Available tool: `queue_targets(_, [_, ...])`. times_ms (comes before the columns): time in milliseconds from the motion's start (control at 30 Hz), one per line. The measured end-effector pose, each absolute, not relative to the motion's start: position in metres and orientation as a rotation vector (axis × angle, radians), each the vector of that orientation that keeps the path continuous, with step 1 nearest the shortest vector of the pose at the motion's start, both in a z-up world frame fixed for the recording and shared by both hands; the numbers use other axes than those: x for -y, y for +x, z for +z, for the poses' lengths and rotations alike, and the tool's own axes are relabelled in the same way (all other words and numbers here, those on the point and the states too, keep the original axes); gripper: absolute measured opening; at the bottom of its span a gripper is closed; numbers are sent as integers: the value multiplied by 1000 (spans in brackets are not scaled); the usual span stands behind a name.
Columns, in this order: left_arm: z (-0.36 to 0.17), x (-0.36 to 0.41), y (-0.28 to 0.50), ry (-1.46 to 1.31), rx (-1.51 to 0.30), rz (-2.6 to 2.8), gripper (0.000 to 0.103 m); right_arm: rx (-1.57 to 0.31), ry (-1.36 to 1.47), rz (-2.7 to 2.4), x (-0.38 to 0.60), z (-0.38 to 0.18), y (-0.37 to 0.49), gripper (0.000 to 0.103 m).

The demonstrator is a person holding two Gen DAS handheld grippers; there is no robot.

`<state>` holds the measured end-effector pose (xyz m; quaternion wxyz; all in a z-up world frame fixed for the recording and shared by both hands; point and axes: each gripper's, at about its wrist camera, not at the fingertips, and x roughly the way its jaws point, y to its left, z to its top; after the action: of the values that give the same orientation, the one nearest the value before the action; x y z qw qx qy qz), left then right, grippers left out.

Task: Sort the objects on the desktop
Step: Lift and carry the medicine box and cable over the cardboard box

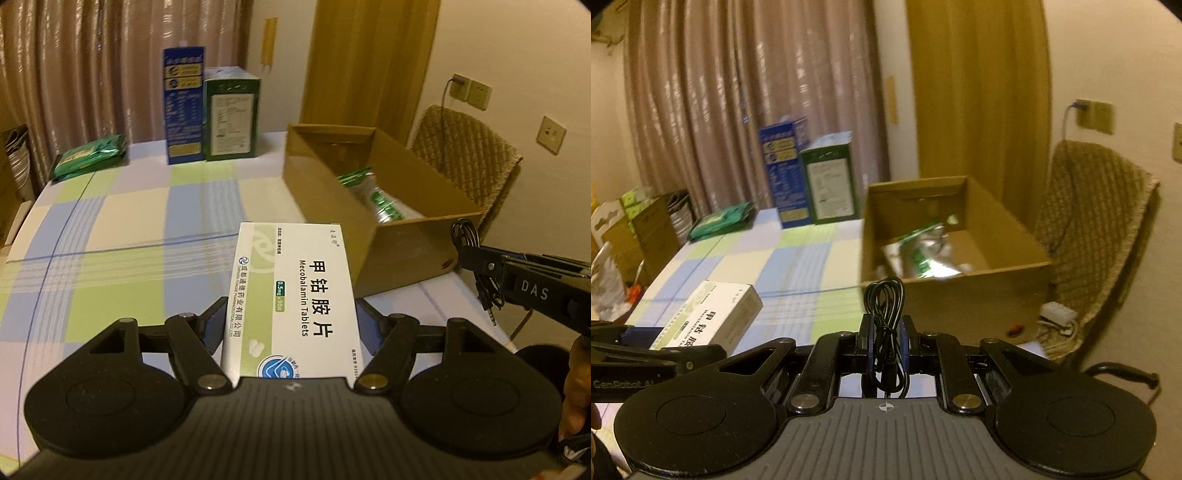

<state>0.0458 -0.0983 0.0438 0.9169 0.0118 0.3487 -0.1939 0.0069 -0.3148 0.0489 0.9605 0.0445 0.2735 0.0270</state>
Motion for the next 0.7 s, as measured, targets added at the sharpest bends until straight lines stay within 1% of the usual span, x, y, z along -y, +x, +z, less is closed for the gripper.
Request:
queue_targets(267, [61,141,52,45,-694,-470,66,-522,122,-23,354,67,11,10])
queue_targets(700, [69,187,66,62,-688,-519,66,-521,139,-64,393,70,19,10])
